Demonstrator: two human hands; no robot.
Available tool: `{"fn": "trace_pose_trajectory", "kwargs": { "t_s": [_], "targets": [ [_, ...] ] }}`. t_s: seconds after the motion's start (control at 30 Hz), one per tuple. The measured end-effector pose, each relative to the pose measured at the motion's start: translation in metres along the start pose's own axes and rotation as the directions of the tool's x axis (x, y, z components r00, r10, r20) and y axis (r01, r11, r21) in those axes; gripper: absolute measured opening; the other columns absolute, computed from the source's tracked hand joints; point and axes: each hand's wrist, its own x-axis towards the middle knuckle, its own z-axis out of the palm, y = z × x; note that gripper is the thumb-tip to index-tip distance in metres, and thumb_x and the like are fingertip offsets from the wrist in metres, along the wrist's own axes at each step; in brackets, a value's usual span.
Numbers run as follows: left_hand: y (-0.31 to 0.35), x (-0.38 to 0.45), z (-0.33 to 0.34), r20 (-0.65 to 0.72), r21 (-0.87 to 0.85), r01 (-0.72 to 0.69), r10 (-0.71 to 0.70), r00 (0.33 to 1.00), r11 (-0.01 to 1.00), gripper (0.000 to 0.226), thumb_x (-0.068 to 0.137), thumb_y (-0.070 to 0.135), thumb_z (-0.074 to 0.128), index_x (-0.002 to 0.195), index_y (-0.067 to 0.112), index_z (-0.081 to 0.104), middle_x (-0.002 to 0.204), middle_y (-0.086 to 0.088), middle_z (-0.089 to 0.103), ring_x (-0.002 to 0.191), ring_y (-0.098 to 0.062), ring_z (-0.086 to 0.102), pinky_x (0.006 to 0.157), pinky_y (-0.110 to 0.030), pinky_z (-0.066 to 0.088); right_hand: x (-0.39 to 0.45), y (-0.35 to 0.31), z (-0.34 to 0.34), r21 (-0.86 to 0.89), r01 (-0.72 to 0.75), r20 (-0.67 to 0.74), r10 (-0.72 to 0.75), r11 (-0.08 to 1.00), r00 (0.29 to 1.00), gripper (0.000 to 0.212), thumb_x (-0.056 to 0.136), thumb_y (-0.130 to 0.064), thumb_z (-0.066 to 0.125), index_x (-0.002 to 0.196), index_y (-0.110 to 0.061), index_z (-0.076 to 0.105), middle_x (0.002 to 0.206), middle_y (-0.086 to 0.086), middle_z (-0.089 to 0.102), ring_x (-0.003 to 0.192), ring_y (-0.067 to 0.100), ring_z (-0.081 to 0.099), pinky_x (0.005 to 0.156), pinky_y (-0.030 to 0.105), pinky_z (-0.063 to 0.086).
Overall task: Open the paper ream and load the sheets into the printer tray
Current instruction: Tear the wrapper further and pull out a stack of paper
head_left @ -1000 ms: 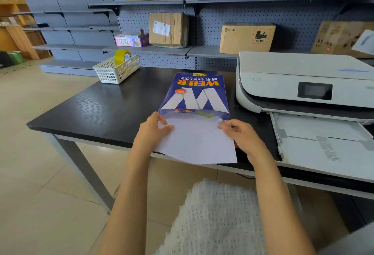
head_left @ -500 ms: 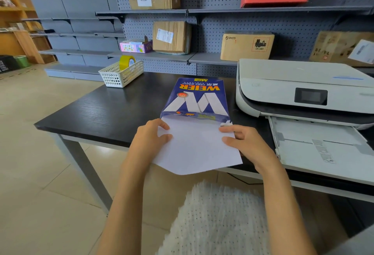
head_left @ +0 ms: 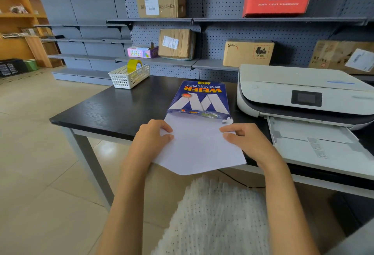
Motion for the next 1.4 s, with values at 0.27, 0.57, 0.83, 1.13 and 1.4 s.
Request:
{"fn": "trace_pose_trajectory", "kwargs": {
  "t_s": [0.27, 0.57, 0.83, 1.13, 1.4],
  "targets": [
    [0.006, -0.040, -0.031, 0.039, 0.023, -0.063, 0.062, 0.997, 0.998, 0.015, 0.089, 0.024, 0.064, 0.102, 0.027, 0.070, 0.108, 0.006, 0.055, 0.097, -0.015, 0.048, 0.073, -0.025, 0.034, -0.036, -0.031, -0.007, -0.036, 0.067, -0.008, -0.067, 0.997, 0.998, 0.019, 0.088, -0.027, 0.064, 0.089, -0.016, 0.079, 0.098, 0.006, 0.076, 0.100, 0.023, 0.066, 0.062, 0.015, 0.046],
    [0.017, -0.062, -0.049, -0.032, 0.059, -0.066, 0.068, 0.997, 0.996, 0.015, 0.091, 0.027, 0.061, 0.104, 0.031, 0.067, 0.118, 0.003, 0.055, 0.096, -0.016, 0.047, 0.065, -0.023, 0.033, -0.054, -0.057, -0.012, -0.050, 0.134, -0.001, -0.134, 0.990, 0.991, 0.019, 0.092, -0.025, 0.064, 0.095, -0.014, 0.079, 0.094, -0.001, 0.076, 0.083, 0.010, 0.065, 0.059, 0.016, 0.044],
    [0.031, -0.074, -0.051, -0.165, 0.041, -0.120, 0.125, 0.978, 0.992, 0.019, 0.092, 0.028, 0.060, 0.111, 0.031, 0.064, 0.116, 0.006, 0.056, 0.097, -0.015, 0.046, 0.078, -0.029, 0.034, -0.062, -0.060, -0.014, -0.088, 0.204, -0.097, -0.212, 0.975, 0.972, 0.017, 0.093, -0.026, 0.063, 0.100, -0.018, 0.077, 0.097, -0.003, 0.075, 0.089, 0.010, 0.066, 0.068, 0.018, 0.046],
    [0.055, -0.061, -0.025, -0.276, -0.120, -0.273, 0.232, 0.933, 0.955, 0.025, 0.092, 0.023, 0.061, 0.117, 0.028, 0.063, 0.108, 0.017, 0.052, 0.097, -0.006, 0.048, 0.082, -0.024, 0.036, -0.062, -0.043, -0.037, -0.139, 0.169, -0.278, -0.202, 0.976, 0.939, 0.015, 0.095, -0.023, 0.061, 0.102, -0.025, 0.074, 0.104, -0.005, 0.069, 0.093, 0.017, 0.063, 0.074, 0.026, 0.051],
    [0.084, -0.035, 0.015, -0.242, -0.199, -0.361, 0.311, 0.919, 0.911, 0.032, 0.093, 0.023, 0.062, 0.125, 0.024, 0.062, 0.117, 0.012, 0.057, 0.104, -0.006, 0.049, 0.088, -0.022, 0.040, -0.057, -0.022, -0.075, -0.192, 0.076, -0.385, -0.147, 0.979, 0.911, 0.016, 0.097, -0.020, 0.057, 0.101, -0.022, 0.073, 0.104, -0.005, 0.065, 0.079, 0.005, 0.055, 0.062, 0.019, 0.040]
  ]
}}
